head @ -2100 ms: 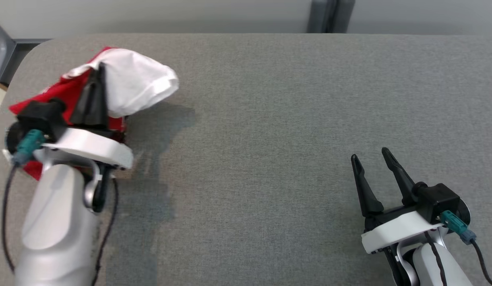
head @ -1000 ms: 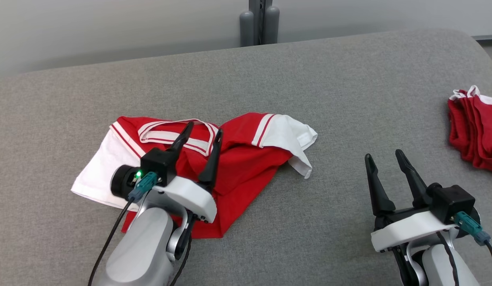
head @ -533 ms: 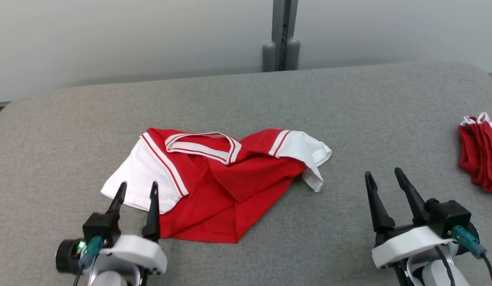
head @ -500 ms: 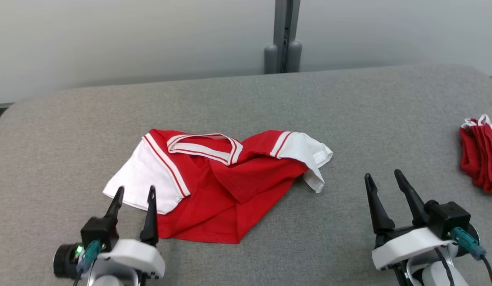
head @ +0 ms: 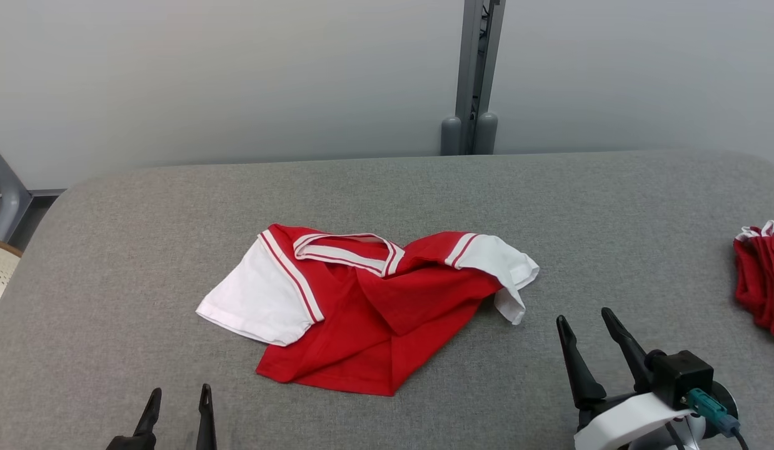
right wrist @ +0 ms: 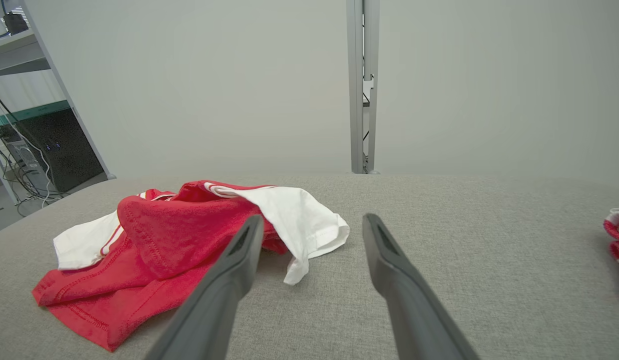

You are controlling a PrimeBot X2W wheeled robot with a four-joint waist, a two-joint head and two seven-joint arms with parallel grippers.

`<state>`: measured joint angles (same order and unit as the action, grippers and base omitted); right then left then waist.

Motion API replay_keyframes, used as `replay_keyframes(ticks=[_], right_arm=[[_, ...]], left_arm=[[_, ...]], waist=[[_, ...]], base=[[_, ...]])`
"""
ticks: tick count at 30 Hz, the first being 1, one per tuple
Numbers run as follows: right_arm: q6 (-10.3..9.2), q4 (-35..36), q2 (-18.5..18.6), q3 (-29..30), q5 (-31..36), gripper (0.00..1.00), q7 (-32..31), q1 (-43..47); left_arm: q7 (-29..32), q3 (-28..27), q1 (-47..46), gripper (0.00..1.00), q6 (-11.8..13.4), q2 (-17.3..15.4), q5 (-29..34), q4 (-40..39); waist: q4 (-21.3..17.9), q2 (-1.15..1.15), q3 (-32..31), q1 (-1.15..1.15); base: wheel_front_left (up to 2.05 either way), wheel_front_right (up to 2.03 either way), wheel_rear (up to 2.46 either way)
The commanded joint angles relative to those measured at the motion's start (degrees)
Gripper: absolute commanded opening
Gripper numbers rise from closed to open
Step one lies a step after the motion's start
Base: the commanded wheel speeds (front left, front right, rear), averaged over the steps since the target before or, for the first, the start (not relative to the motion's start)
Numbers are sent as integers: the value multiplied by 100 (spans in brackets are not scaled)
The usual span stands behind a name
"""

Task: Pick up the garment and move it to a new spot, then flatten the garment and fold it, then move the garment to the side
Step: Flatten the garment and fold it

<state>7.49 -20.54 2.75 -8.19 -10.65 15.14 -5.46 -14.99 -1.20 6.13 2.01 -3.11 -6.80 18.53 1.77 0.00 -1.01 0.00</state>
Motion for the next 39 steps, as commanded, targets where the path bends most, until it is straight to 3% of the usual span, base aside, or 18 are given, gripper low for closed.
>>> replay_keyframes(ticks=[1, 8, 16, 29, 39], right_arm=[[1, 3, 32, -14, 5, 100, -3, 36], [1, 17, 29, -124, 55, 100, -3, 11], [1, -87, 32, -469, 310, 100, -3, -609], [1, -1488, 224, -780, 1058, 100, -3, -2029], [1, -2370, 335, -933, 1403, 100, -4, -2583]], left_arm=[[-26, -39, 55, 100, -46, -21, 35, -42], [-26, 11, 116, 100, -97, 8, 83, -64], [-26, 328, -45, 100, -51, 10, -163, -12], [-26, 724, -318, 100, 122, 10, -530, 23], [-26, 795, -318, 100, 207, 10, -694, -34]], waist=[[19, 0, -19, 0], [195, 0, 11, 0], [543, 0, 256, 0], [1133, 0, 701, 0], [1292, 0, 797, 0]], base=[[0, 0, 0], [0, 0, 0], [0, 0, 0], [0, 0, 0], [0, 0, 0]])
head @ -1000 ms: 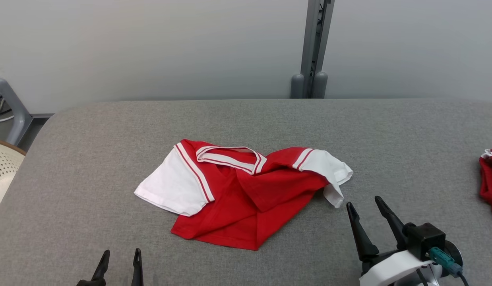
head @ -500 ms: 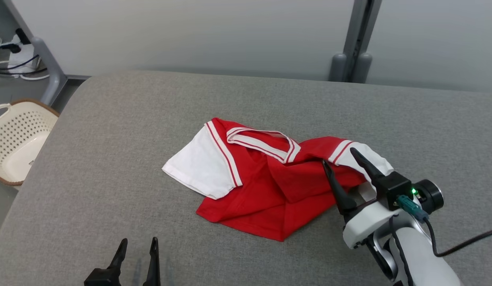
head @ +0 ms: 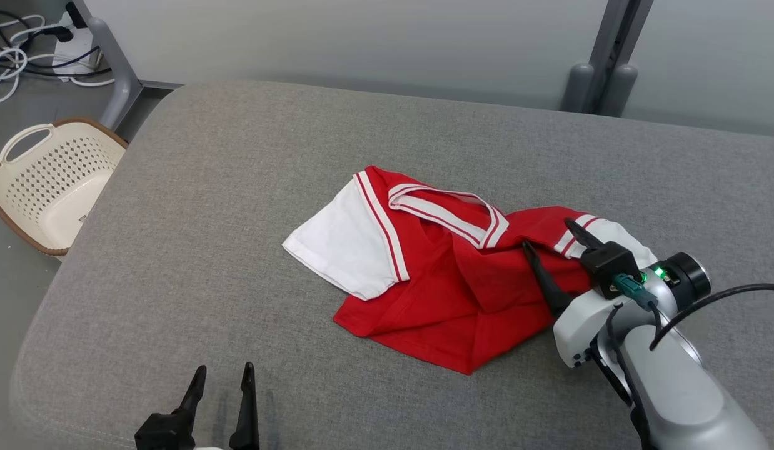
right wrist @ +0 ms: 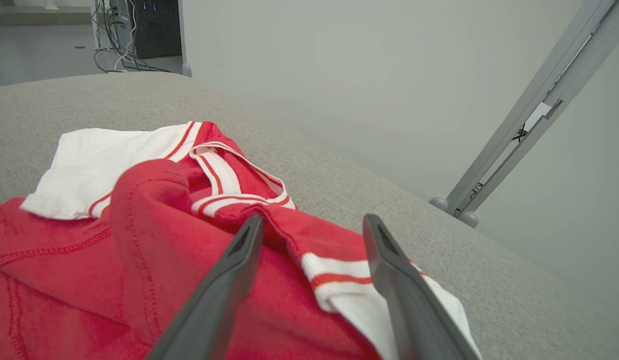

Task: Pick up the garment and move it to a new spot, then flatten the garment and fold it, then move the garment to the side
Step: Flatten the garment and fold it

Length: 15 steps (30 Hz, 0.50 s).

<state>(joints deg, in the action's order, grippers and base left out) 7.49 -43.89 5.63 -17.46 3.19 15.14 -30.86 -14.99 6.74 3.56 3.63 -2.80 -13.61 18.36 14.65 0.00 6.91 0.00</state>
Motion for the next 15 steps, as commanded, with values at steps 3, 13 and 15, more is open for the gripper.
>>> replay_keyframes(ticks=[3, 13, 15], right_arm=[[1, -174, 76, -118, 59, 100, -3, -146], [1, -588, 115, -293, 21, 13, -3, -447], [1, -663, 115, -314, -6, 0, -3, -587]], left_arm=[[-26, 31, -89, 100, 47, -22, -70, -47], [-26, 126, -156, 100, 104, -21, -177, -96], [-26, 151, -185, 100, 93, -23, -194, -104]], waist=[[15, 0, 21, 0], [-46, 0, 77, 0], [-27, 0, 107, 0]], base=[[0, 0, 0], [0, 0, 0], [0, 0, 0]])
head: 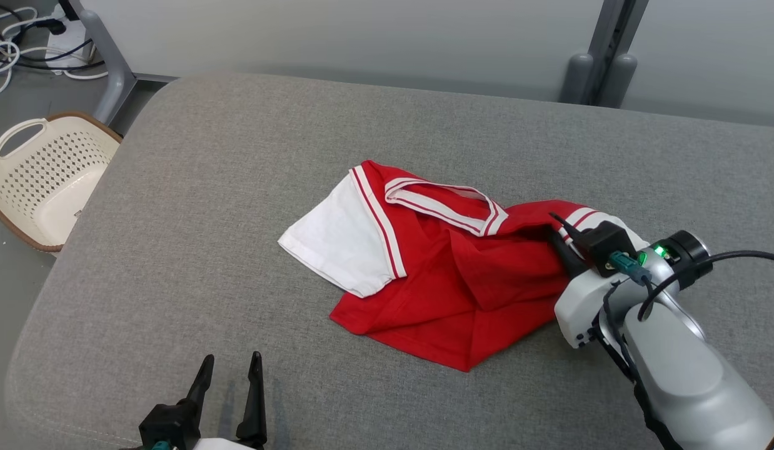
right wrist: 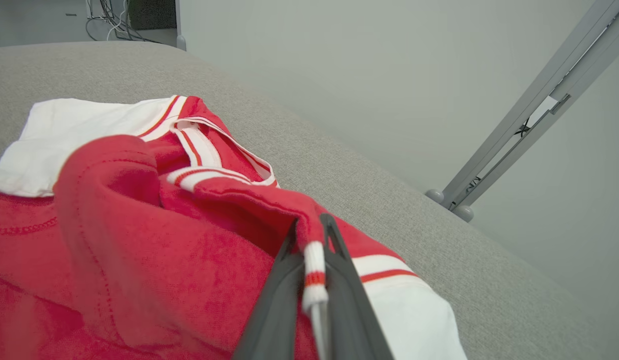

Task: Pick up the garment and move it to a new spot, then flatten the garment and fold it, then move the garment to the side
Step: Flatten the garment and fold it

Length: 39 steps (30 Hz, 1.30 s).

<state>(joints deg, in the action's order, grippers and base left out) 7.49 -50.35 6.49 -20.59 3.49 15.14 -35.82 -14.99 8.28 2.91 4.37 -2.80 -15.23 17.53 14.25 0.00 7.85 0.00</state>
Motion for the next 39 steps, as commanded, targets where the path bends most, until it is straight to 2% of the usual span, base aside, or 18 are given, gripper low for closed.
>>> replay_keyframes(ticks=[1, 6, 10, 13, 18, 19, 20, 21, 25, 27, 28, 33, 34, 39], right_arm=[[1, -42, 24, -24, -66, 0, -3, -165], [1, -122, 82, -133, -321, 0, -72, -718], [0, -256, 375, -16, -467, 0, -276, -1425], [0, -612, 725, 311, -418, 0, -532, -1900], [0, -1310, 1333, 1227, -101, 0, -902, -2363], [0, -1429, 1445, 1399, 26, 19, -953, -2371], [0, -1536, 1554, 1631, 105, 91, -999, -2366], [0, -1614, 1632, 1887, 183, 100, -1007, -2333], [1, -1655, 1592, 2667, 530, 100, -666, -2074], [0, -1562, 1455, 2921, 651, 100, -377, -1982], [0, -1470, 1235, 3091, 685, 100, -157, -1850], [1, -843, 742, 3211, 554, 100, 15, -1447], [1, -843, 742, 3211, 554, 100, 15, -1447], [1, 400, 340, 3012, 127, 100, 6, -497]], left_arm=[[-26, 10, -130, 100, 17, -23, -41, -26], [-26, 34, -147, 100, 7, -23, -54, -49], [-26, 82, -233, 100, -26, -22, -68, -10], [-26, 182, -318, 100, -67, -21, -93, -3], [-26, 403, -450, 100, -74, -23, -132, 28], [-26, 443, -467, 100, -72, -22, -142, 31], [-26, 473, -481, 100, -67, -20, -142, 32], [-26, 498, -495, 100, -66, -20, -139, 33], [-26, 478, -467, 100, -36, -23, -139, 40], [-26, 450, -470, 100, -34, -17, -93, 52], [-26, 389, -482, 100, -35, -22, -65, 51], [-26, 297, -557, 100, -86, -21, 41, 52], [-26, 297, -557, 100, -86, -21, 41, 52], [-26, 179, -628, 100, -117, -23, 104, 67]], waist=[[28, 0, 25, 0], [91, 0, 94, 0], [170, 0, 203, 0], [300, 0, 333, 0], [590, 0, 550, 0], [637, 0, 585, 0], [675, 0, 613, 0], [705, 0, 636, 0], [674, 0, 657, 0], [571, 0, 628, 0], [420, 0, 579, 0], [-56, 0, 463, 0], [-56, 0, 463, 0], [-533, 0, 315, 0]], base=[[0, 0, 0], [0, 0, 0], [0, 0, 0], [0, 0, 0], [0, 0, 0], [0, 0, 0], [0, 0, 0], [0, 0, 0], [0, 0, 0], [0, 0, 0], [0, 0, 0], [0, 0, 0], [0, 0, 0], [0, 0, 0]])
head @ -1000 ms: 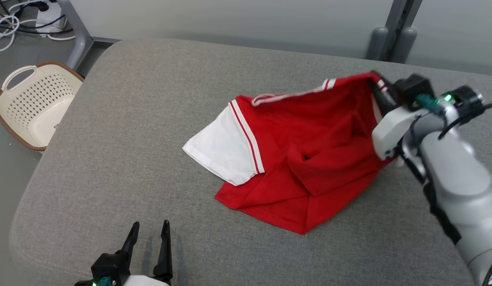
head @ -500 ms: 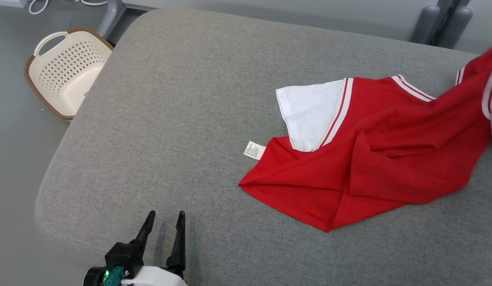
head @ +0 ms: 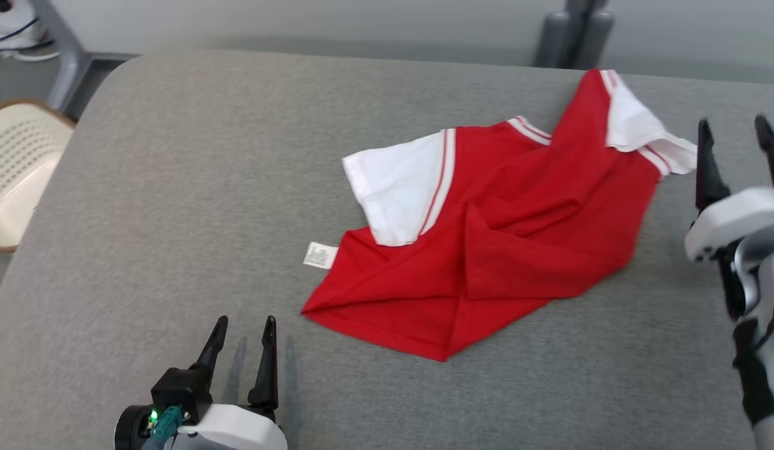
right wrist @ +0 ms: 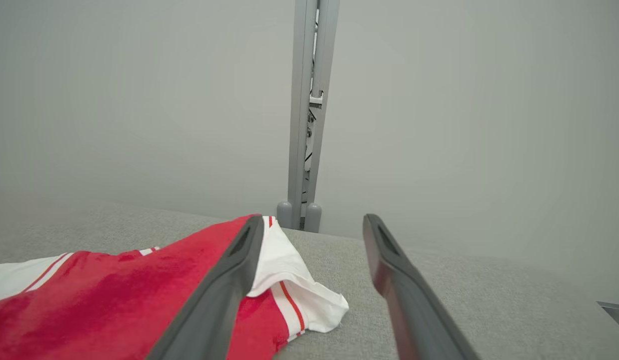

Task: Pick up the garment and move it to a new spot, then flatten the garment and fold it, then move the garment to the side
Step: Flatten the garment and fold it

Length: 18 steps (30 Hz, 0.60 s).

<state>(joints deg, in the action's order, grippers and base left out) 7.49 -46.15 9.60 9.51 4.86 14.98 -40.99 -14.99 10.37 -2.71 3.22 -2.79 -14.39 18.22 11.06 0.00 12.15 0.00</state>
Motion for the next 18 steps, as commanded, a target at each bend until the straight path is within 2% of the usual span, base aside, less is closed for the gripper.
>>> replay_keyframes(ticks=[1, 10, 18], right_arm=[[0, 211, -18, 4, -140, 100, 22, 215], [1, 1773, -395, -228, -685, 100, 23, 2017], [1, 2105, -618, -328, -917, 100, 16, 2833]], left_arm=[[-26, -27, -82, 100, -22, -24, 36, 14], [-26, -220, -96, 100, -78, -25, 89, 183], [-26, -350, 52, 100, -64, -24, 25, 350]], waist=[[-281, 0, -140, 0], [-894, 0, -416, 0], [-1342, 0, -535, 0]], base=[[0, 0, 0], [0, 0, 0], [0, 0, 0]])
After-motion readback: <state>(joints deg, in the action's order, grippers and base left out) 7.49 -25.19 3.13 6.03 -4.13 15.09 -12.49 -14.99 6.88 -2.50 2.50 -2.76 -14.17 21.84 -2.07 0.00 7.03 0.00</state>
